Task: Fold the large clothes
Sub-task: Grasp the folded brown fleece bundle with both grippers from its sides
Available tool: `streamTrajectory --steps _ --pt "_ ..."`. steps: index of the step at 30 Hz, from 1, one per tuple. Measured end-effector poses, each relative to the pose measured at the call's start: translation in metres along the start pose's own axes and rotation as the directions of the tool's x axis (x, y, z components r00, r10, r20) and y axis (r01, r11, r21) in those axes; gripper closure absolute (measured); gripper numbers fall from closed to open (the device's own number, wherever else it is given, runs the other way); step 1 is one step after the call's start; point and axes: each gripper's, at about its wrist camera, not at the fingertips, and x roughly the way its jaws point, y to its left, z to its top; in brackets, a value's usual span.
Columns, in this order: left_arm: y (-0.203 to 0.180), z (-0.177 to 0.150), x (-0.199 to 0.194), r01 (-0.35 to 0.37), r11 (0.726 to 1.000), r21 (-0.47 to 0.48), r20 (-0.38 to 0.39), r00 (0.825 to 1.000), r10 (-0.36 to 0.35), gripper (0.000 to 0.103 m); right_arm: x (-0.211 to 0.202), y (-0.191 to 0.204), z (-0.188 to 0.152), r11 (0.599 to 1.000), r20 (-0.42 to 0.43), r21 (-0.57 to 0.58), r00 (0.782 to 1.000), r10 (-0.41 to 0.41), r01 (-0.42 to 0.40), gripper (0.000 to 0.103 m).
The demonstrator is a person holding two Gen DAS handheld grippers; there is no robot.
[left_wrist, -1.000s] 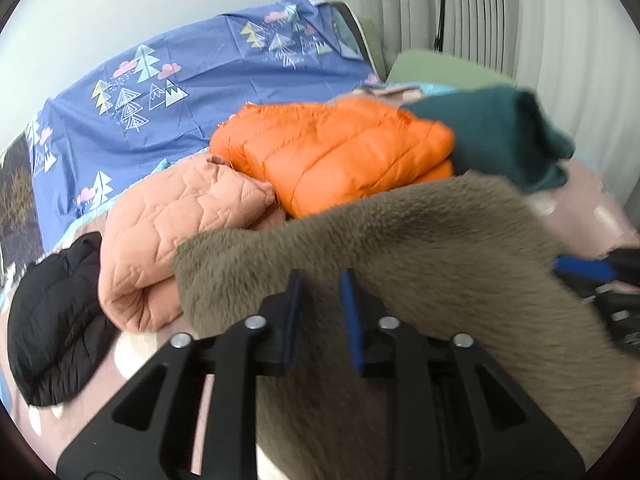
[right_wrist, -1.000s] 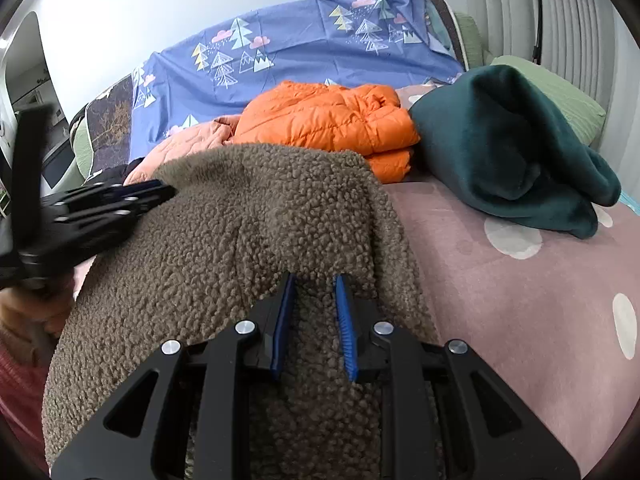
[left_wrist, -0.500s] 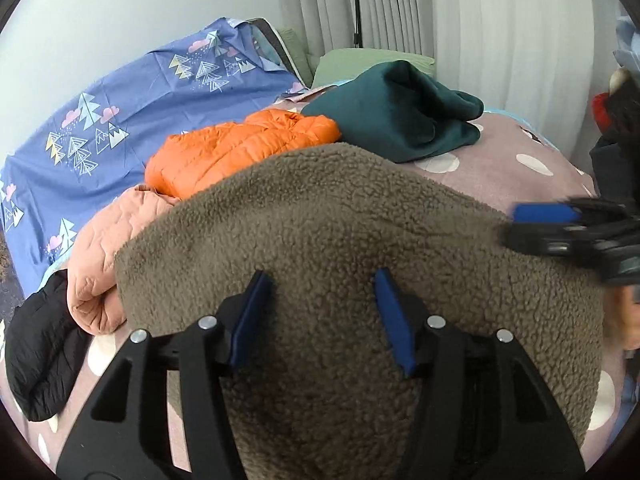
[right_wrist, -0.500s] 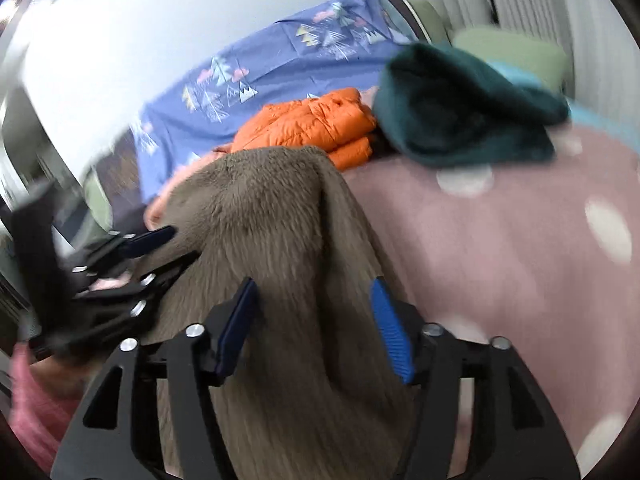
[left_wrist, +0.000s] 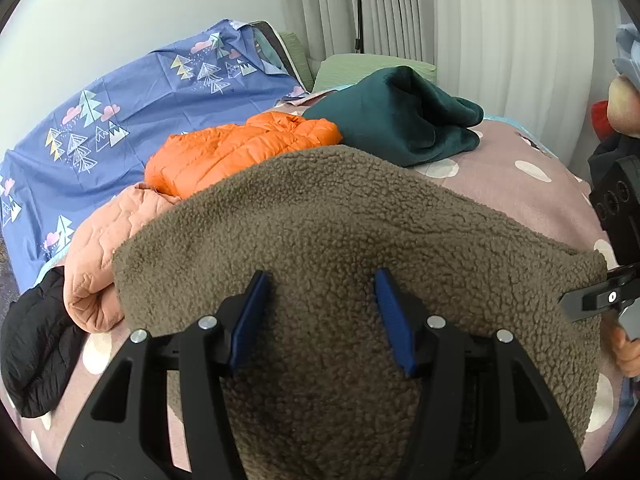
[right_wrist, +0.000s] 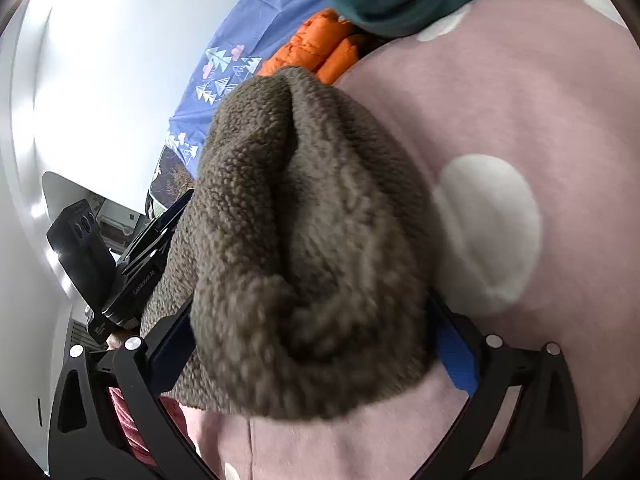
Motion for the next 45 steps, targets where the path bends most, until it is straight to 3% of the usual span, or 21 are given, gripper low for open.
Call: streamTrajectory --steps 6,13,15,16,17,19,22,24,26,28,33,45 --pt "0.004 -0.001 0.0 0.014 1.0 -0.022 0.004 1.0 -0.014 0.046 0.016 0.004 0.01 1.0 0.001 0.018 1.0 0.008 -0.008 0.001" --pt "0.007 -0.002 -0.004 0.024 0.999 -0.04 0.025 0.999 -0.023 0.044 0.003 0.009 -0.008 0.998 0.083 0.01 0.994 -0.069 0.068 0.002" --pt "0.013 -0.002 -0.012 0.018 0.997 -0.075 0.05 0.999 -0.014 0.032 -0.001 0.011 -0.013 0.997 0.093 -0.003 0.993 -0.075 0.076 0.002" --pt "0.022 -0.003 -0.019 -0.005 0.993 -0.12 0.065 0.998 0.013 0.017 -0.003 0.011 -0.016 0.997 0.097 -0.01 0.992 -0.078 0.08 0.002" --pt "0.032 -0.006 -0.026 -0.011 0.986 -0.167 0.079 0.997 0.025 0.011 -0.005 0.012 -0.018 0.996 0.102 -0.014 0.991 -0.082 0.084 0.002" --pt "0.058 -0.015 -0.037 0.015 0.965 -0.262 0.115 0.993 0.016 0.007 -0.007 0.009 -0.021 0.997 0.106 -0.012 0.991 -0.077 0.078 0.002" --pt "0.105 -0.03 -0.025 0.014 0.907 -0.421 0.062 0.998 0.013 0.005 -0.004 0.008 -0.02 0.998 0.107 -0.007 0.992 -0.066 0.067 0.002" --pt "0.13 -0.042 -0.007 0.081 0.852 -0.517 0.033 0.997 -0.075 0.002 -0.003 0.009 -0.02 0.997 0.114 -0.017 0.991 -0.067 0.069 0.002" --pt "0.147 -0.052 0.008 0.188 0.783 -0.593 0.065 0.98 -0.187 0.002 -0.002 0.008 -0.02 0.998 0.118 -0.02 0.991 -0.064 0.066 0.002" --pt "0.153 -0.056 0.017 0.228 0.75 -0.621 0.094 0.971 -0.218 0.002 -0.002 0.007 -0.02 0.998 0.116 -0.02 0.992 -0.056 0.059 0.002" --pt "0.151 -0.055 0.026 0.242 0.772 -0.588 0.1 0.969 -0.227 0.002 0.001 0.007 -0.017 0.998 0.118 -0.027 0.992 -0.046 0.05 0.001" --pt "0.152 -0.058 0.028 0.232 0.784 -0.576 0.107 0.972 -0.208 0.002 0.003 0.007 -0.015 0.999 0.123 -0.034 0.992 -0.037 0.041 0.001"
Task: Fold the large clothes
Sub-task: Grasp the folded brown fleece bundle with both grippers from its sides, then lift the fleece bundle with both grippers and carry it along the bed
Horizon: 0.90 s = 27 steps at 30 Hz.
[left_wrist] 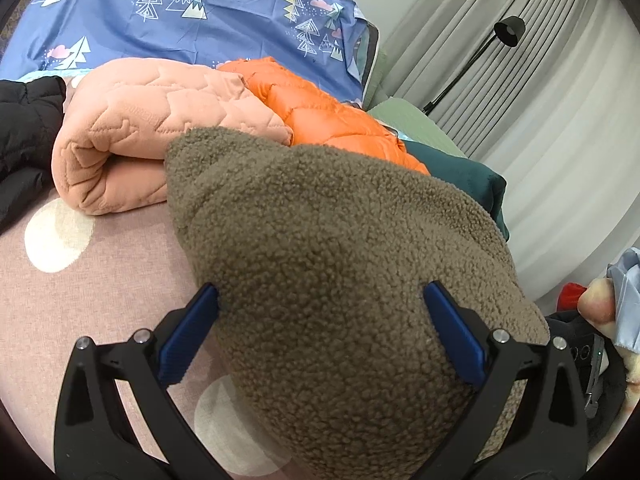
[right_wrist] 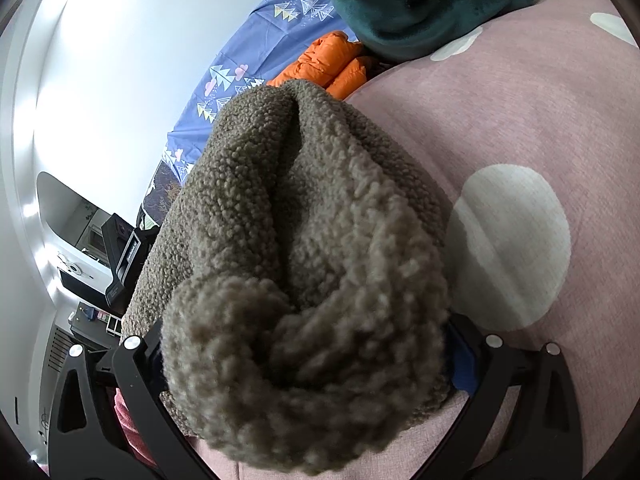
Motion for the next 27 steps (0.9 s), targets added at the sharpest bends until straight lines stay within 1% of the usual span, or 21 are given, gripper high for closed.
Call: streamTrajectory --steps 5,7,9,10,12,14,17,22,27 --pt "0.002 0.0 0.001 0.01 1.0 -0.005 -0.011 1.0 -0.01 0.002 0.0 -0.001 0.001 1.0 0.004 -0.003 1.0 0.0 0.0 0.001" --pt "0.005 0.004 0.002 -0.005 1.0 -0.015 0.001 1.0 0.005 0.002 -0.001 -0.001 0.001 1.0 0.006 -0.003 1.0 0.002 -0.002 0.001" --pt "0.012 0.009 0.005 -0.1 0.994 -0.051 0.031 0.994 0.102 0.002 -0.002 -0.002 0.001 1.0 0.008 -0.006 1.0 0.004 -0.004 0.001" --pt "0.018 0.012 0.008 -0.119 0.99 -0.077 0.034 0.992 0.122 0.002 -0.002 -0.002 0.001 1.0 0.009 -0.008 1.0 0.004 -0.003 0.001" --pt "0.034 0.017 0.02 -0.028 0.988 -0.155 -0.003 1.0 0.027 0.002 -0.002 -0.002 0.001 1.0 0.011 -0.006 1.0 0.005 -0.005 0.001" --pt "0.047 0.021 0.032 0.054 0.974 -0.222 -0.034 0.997 -0.063 0.002 -0.002 -0.002 0.001 1.0 0.011 -0.006 1.0 0.005 -0.005 0.001" --pt "0.053 0.023 0.042 0.109 0.964 -0.244 -0.044 0.991 -0.124 0.002 -0.003 -0.002 0.001 1.0 0.013 -0.005 1.0 0.007 -0.007 0.001" --pt "0.056 0.023 0.048 0.139 0.96 -0.243 -0.054 0.986 -0.156 0.002 -0.004 -0.002 0.0 1.0 0.018 -0.008 1.0 0.011 -0.011 0.001" --pt "0.054 0.023 0.05 0.138 0.96 -0.245 -0.062 0.986 -0.157 0.002 -0.004 -0.002 0.0 1.0 0.017 -0.008 1.0 0.011 -0.011 0.001"
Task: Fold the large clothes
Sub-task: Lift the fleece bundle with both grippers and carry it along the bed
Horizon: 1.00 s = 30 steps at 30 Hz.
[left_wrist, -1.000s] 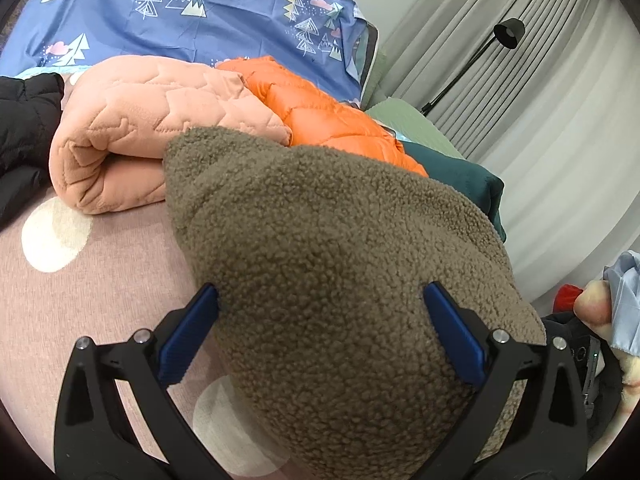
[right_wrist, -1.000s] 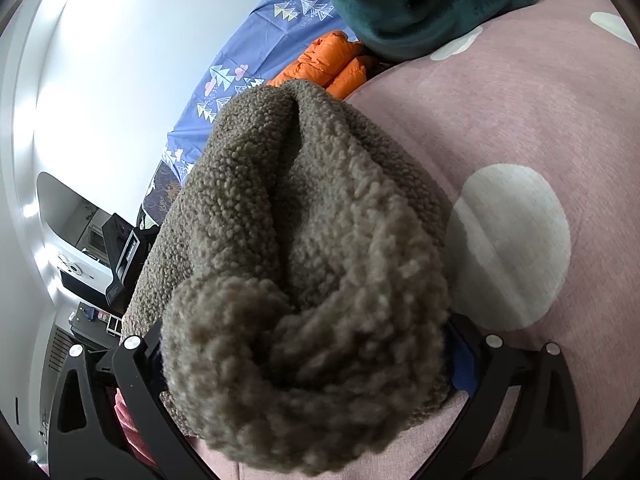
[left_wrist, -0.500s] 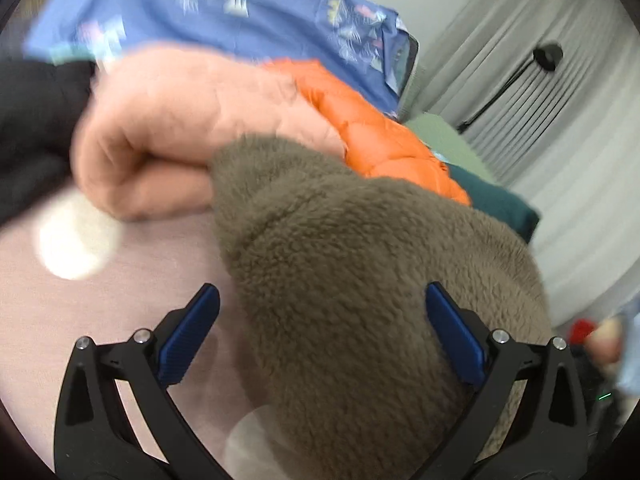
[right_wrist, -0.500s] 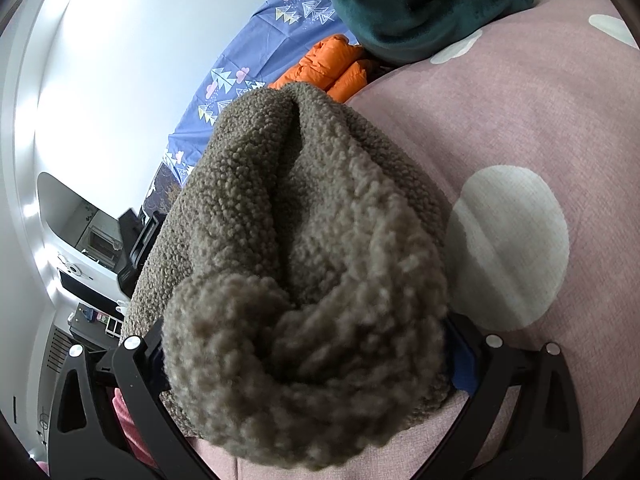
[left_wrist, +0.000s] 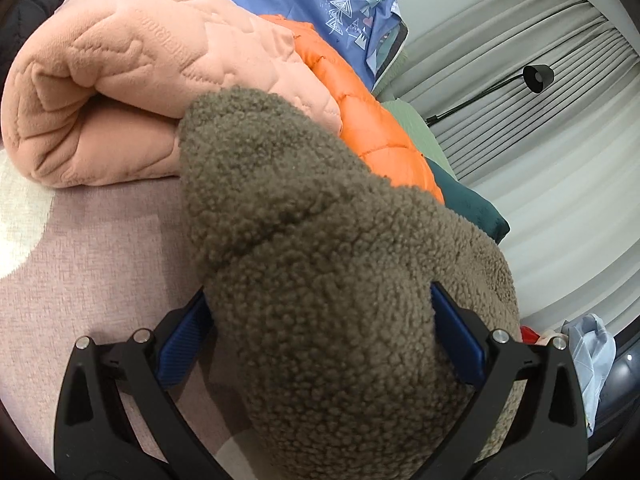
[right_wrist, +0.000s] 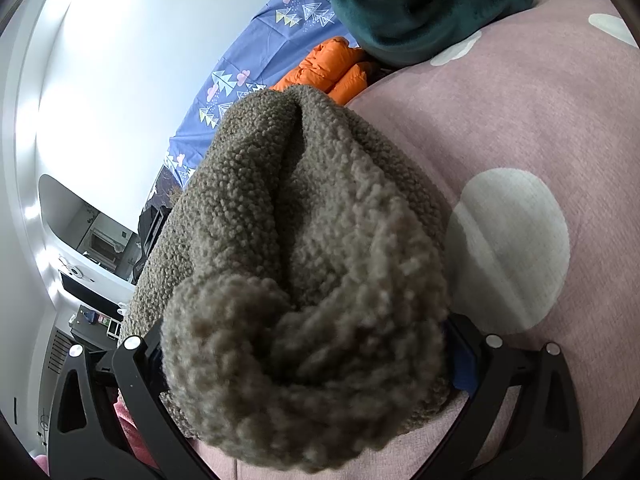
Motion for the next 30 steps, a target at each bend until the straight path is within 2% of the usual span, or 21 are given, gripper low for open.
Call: streamTrajectory --steps 6,8,9,10,11,13,14,17,21,23,26,28,30 --pt "-0.006 -0.005 -0.003 -0.024 1.0 0.012 0.03 0.999 0.024 0.002 0.0 0.0 0.0 1.0 0.0 0.0 1.0 0.0 0.0 0.001" --pt "-0.014 -0.007 -0.007 -0.043 0.998 0.051 0.049 0.998 0.04 0.016 0.0 0.0 0.001 1.0 -0.001 -0.001 1.0 0.0 0.0 0.001" --pt "-0.02 -0.009 -0.009 -0.061 0.995 0.078 0.061 0.997 0.057 0.02 0.0 0.0 0.0 1.0 0.0 -0.001 1.0 -0.001 0.001 0.001" --pt "-0.029 -0.011 -0.012 -0.094 0.989 0.113 0.077 0.993 0.086 0.026 -0.001 0.001 0.0 1.0 0.003 -0.008 1.0 0.002 -0.002 0.008" --pt "-0.034 -0.014 -0.014 -0.111 0.986 0.127 0.087 0.991 0.1 0.03 -0.005 0.005 0.001 1.0 0.011 -0.025 1.0 0.016 -0.016 0.02" --pt "-0.041 -0.015 -0.02 -0.125 0.982 0.14 0.109 0.988 0.11 0.035 -0.015 0.017 0.001 0.996 0.046 -0.09 0.999 0.007 -0.002 0.033" --pt "-0.043 -0.016 -0.025 -0.121 0.983 0.141 0.122 0.987 0.104 0.037 -0.019 0.025 0.0 0.991 0.061 -0.13 0.998 -0.008 0.016 0.036" --pt "-0.051 -0.019 -0.039 -0.116 0.981 0.153 0.159 0.983 0.091 0.04 -0.025 0.038 -0.002 0.981 0.071 -0.193 0.997 -0.011 0.025 0.038" --pt "-0.063 -0.024 -0.05 -0.142 0.972 0.189 0.177 0.978 0.108 0.04 -0.028 0.036 0.001 0.985 0.052 -0.174 0.999 0.014 -0.005 0.037" --pt "-0.064 -0.023 -0.049 -0.155 0.968 0.198 0.161 0.979 0.124 0.04 -0.023 0.03 0.005 0.992 0.011 -0.129 1.0 0.012 -0.011 0.025" --pt "-0.062 -0.02 -0.038 -0.175 0.965 0.196 0.139 0.979 0.149 0.036 -0.011 0.013 0.011 0.998 -0.046 -0.012 0.997 0.063 -0.063 0.014" --pt "-0.057 -0.02 -0.031 -0.184 0.964 0.192 0.128 0.979 0.161 0.033 -0.002 0.005 0.013 0.994 -0.067 0.049 0.993 0.101 -0.098 0.009" --pt "-0.049 -0.019 -0.026 -0.18 0.969 0.172 0.116 0.98 0.161 0.029 0.004 0.002 0.014 0.989 -0.064 0.078 0.99 0.127 -0.122 0.009"
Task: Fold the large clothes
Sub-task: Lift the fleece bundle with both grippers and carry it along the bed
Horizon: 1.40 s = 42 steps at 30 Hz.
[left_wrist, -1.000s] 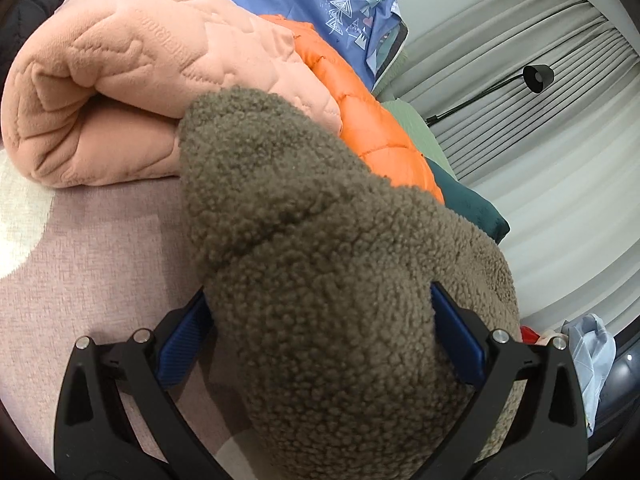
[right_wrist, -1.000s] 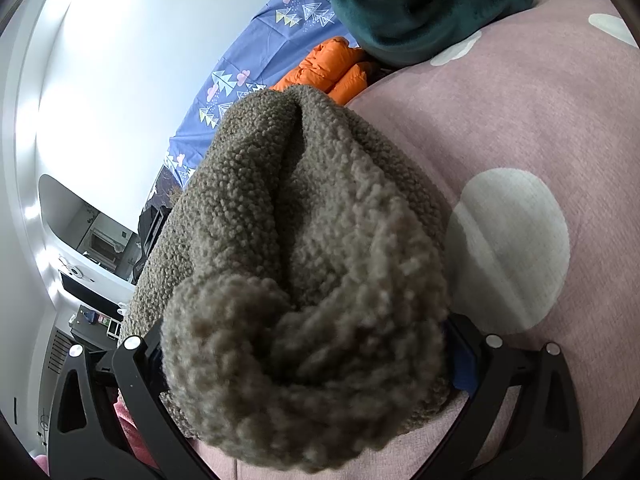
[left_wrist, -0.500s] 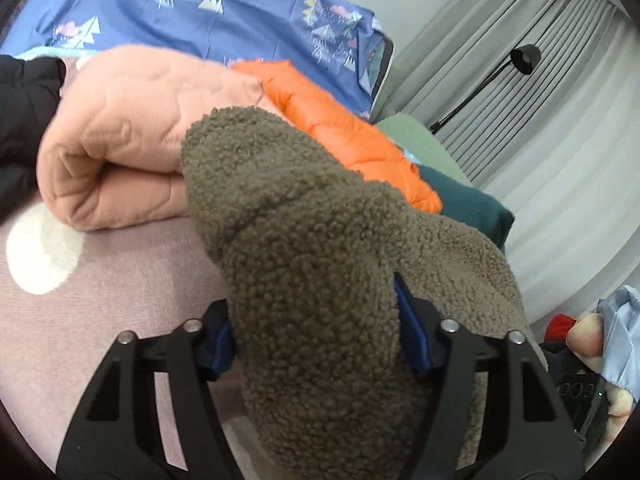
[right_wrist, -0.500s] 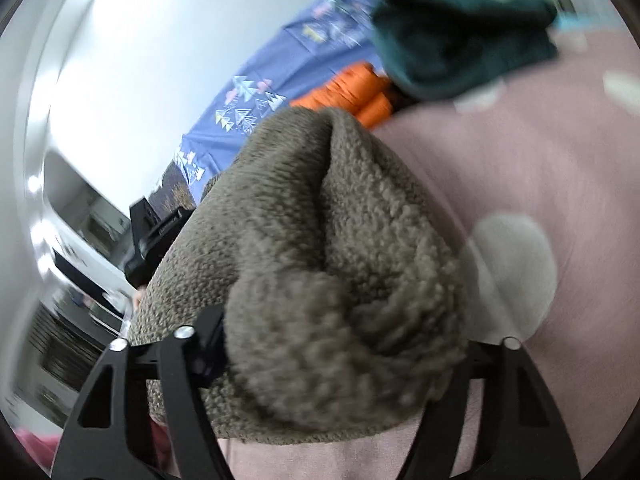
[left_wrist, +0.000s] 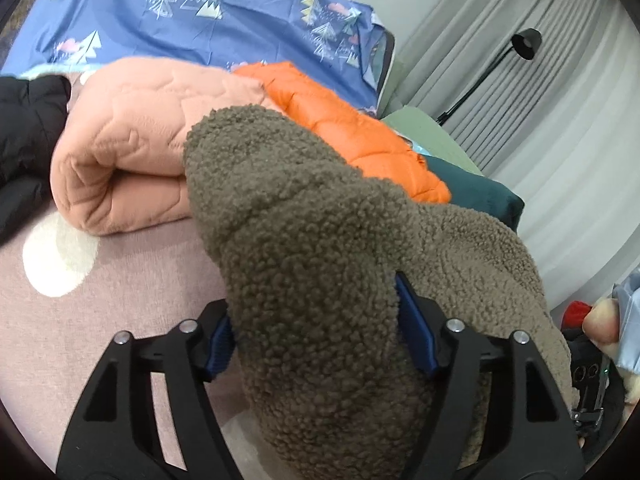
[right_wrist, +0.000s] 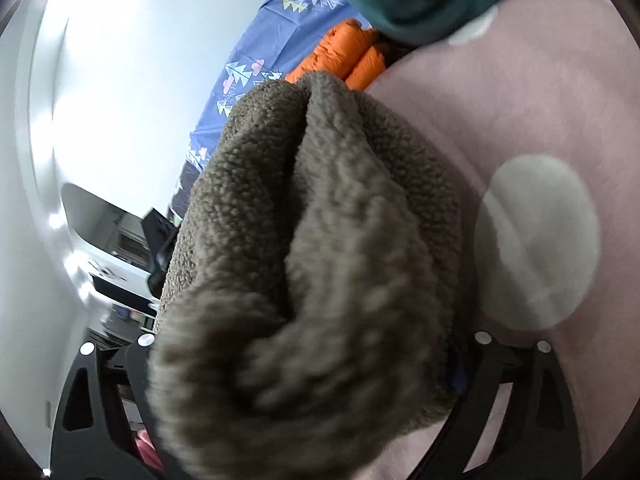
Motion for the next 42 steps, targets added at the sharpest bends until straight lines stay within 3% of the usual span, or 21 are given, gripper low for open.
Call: streamTrajectory --steps 2,5,12,17,28,36,42 --pt "0.005 0.0 0.001 0.01 1.0 -0.018 0.001 1.0 -0.01 0.033 -0.003 0.004 0.001 1.0 0.036 -0.017 0.999 0.013 -0.012 0.032" --pt "-0.005 0.001 -0.012 0.004 1.0 0.002 0.037 0.999 -0.004 0.043 -0.016 0.031 0.002 0.993 0.086 -0.121 0.996 0.003 0.008 0.044" --pt "-0.036 0.011 -0.082 0.06 0.997 0.042 0.16 0.985 -0.066 0.056 -0.046 0.068 0.004 0.975 0.133 -0.203 0.984 0.114 -0.085 0.045" --pt "-0.056 0.008 -0.137 0.005 0.996 0.092 0.228 0.973 -0.026 0.057 -0.047 0.084 -0.002 0.963 0.102 -0.231 0.981 0.166 -0.139 0.045" --pt "-0.037 -0.038 -0.246 -0.111 0.991 0.07 0.32 0.944 0.083 0.059 -0.031 0.124 -0.04 0.932 -0.055 -0.245 0.963 0.263 -0.268 0.045" --pt "-0.003 -0.074 -0.329 -0.206 0.978 -0.023 0.391 0.899 0.198 0.06 0.006 0.177 -0.06 0.889 -0.196 -0.307 0.937 0.289 -0.339 0.045" --pt "0.048 -0.104 -0.399 -0.265 0.956 -0.128 0.437 0.85 0.295 0.06 0.07 0.224 -0.076 0.85 -0.333 -0.336 0.896 0.295 -0.405 0.045"
